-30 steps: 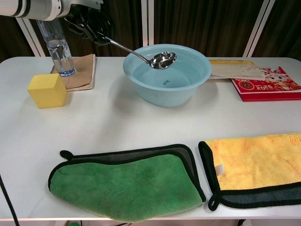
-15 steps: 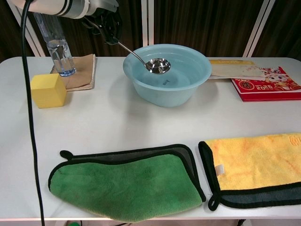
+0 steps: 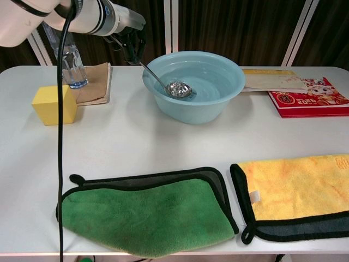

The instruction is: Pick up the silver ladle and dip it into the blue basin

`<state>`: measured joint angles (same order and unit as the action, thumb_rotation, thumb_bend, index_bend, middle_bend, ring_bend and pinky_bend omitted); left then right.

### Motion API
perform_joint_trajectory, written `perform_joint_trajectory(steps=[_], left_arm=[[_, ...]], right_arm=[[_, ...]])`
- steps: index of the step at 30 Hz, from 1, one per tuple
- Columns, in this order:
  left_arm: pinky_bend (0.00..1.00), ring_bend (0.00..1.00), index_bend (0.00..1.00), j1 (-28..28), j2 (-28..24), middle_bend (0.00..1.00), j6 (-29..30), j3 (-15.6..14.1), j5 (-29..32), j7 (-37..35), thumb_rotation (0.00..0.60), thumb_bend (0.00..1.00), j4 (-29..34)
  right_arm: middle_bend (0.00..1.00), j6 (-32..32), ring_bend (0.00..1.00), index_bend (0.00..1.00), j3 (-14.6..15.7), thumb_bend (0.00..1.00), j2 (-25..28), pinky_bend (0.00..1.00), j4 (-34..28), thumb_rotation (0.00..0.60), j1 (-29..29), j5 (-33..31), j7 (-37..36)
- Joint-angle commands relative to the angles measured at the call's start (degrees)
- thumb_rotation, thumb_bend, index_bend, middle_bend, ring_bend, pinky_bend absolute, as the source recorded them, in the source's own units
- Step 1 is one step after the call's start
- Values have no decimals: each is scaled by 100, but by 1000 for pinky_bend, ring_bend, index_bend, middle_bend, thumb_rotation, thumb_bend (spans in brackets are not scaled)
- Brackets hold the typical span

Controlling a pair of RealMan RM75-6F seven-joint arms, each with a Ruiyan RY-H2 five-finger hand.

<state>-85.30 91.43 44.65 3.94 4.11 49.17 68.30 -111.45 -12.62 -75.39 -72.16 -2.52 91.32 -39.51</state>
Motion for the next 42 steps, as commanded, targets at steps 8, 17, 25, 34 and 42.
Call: perform_joint_trajectory(steps=[8, 17, 25, 34, 42], left_arm=[[945, 891, 876, 92, 29, 919, -71, 258, 247, 255, 600, 518, -92], [945, 891, 876, 202, -420, 919, -313, 635, 566, 99, 600, 520, 286], [944, 891, 876, 119, -797, 918, -316, 667, 823, 213, 600, 520, 730], [944, 890, 876, -193, -1377, 915, -144, 809, 1247, 451, 600, 520, 1366], [944, 890, 876, -456, -1805, 915, -188, 981, 1771, 593, 600, 522, 1702]], right_arm=[[0, 23, 0, 0, -30, 383, -25, 0, 51, 600, -4, -40, -54], [0, -22, 0, 0, -28, 385, 13, 0, -9, 600, 8, 14, -2], [0, -52, 0, 0, -11, 386, 30, 0, -108, 600, 4, 84, 106], [0, -53, 0, 0, -10, 387, 58, 0, -163, 600, 15, 86, 137], [0, -52, 0, 0, 3, 388, 33, 0, -177, 600, -5, 125, 154]])
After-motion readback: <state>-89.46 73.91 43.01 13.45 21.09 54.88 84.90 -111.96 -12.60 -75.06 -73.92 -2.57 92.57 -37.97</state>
